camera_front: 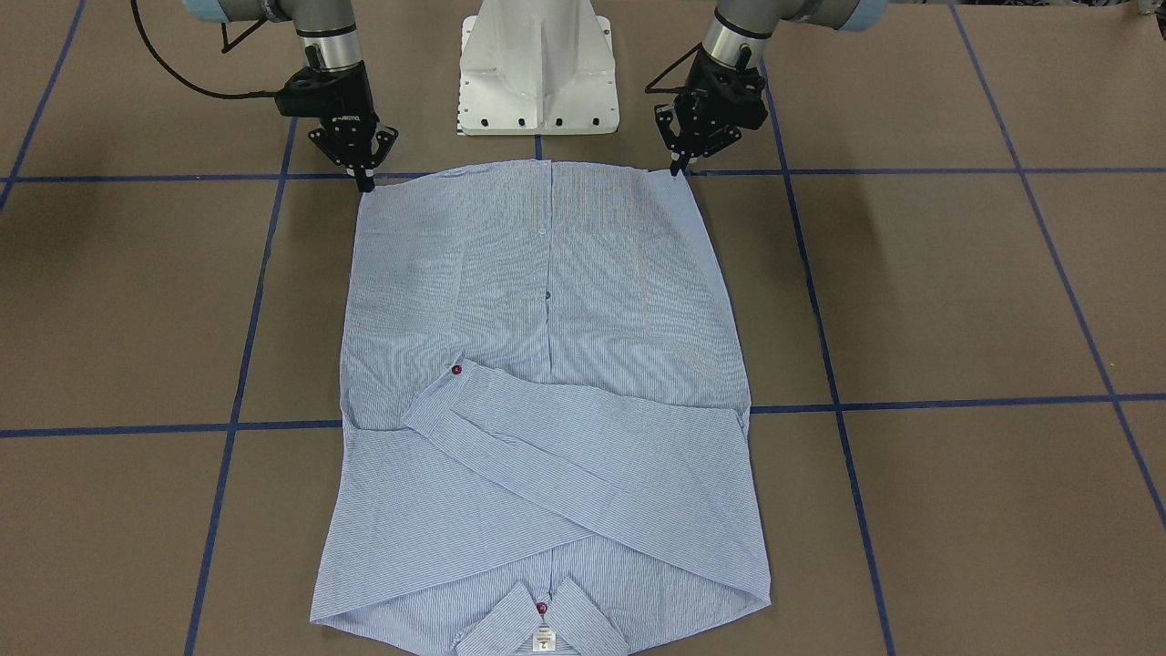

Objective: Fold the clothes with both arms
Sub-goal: 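Lift the hem with both grippers and fold it toward the collar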

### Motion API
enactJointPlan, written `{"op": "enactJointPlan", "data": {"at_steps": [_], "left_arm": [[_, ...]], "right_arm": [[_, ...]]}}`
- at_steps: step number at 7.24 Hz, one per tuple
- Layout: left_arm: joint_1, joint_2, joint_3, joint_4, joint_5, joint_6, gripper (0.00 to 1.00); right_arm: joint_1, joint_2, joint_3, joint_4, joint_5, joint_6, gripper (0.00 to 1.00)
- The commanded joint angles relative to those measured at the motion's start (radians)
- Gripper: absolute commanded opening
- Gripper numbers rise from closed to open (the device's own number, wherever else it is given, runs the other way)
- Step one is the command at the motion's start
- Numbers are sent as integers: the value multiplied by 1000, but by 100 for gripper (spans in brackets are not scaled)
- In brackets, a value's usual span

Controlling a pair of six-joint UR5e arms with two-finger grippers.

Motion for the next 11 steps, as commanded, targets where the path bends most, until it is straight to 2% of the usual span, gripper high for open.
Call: {"op": "enactJointPlan", "data": {"at_steps": [1, 2, 3, 4, 5, 6, 7, 8, 9, 10, 11], "left_arm": [[-2, 8, -49, 2, -6, 3, 0], [-5, 24, -113, 14, -8, 4, 0], [-4, 37, -212, 90, -17, 3, 0], [-5, 34, -345, 206, -92, 3, 0], [-13, 22, -445, 329, -152, 3, 0], [-66, -9, -454, 383, -181, 7, 0], [-95, -46, -408, 394, -181, 30, 0], [-149, -110, -314, 394, -178, 65, 0], [-216, -232, -181, 394, -178, 140, 0], [-281, -315, -61, 393, -178, 179, 0], [-345, -354, -4, 391, -178, 226, 0]], "right_arm": [[9, -20, 89, -47, 10, 0, 0], [9, -43, 247, -192, 62, 1, 0], [11, -38, 457, -409, 153, 36, 0], [14, -8, 647, -625, 210, 43, 0], [76, 106, 665, -740, 282, 41, 0], [130, 203, 653, -831, 317, 29, 0], [166, 294, 608, -885, 326, -10, 0], [224, 360, 552, -901, 326, -64, 0], [312, 379, 501, -895, 334, -136, 0], [421, 394, 487, -893, 388, -237, 0], [545, 409, 440, -887, 451, -296, 0]]}}
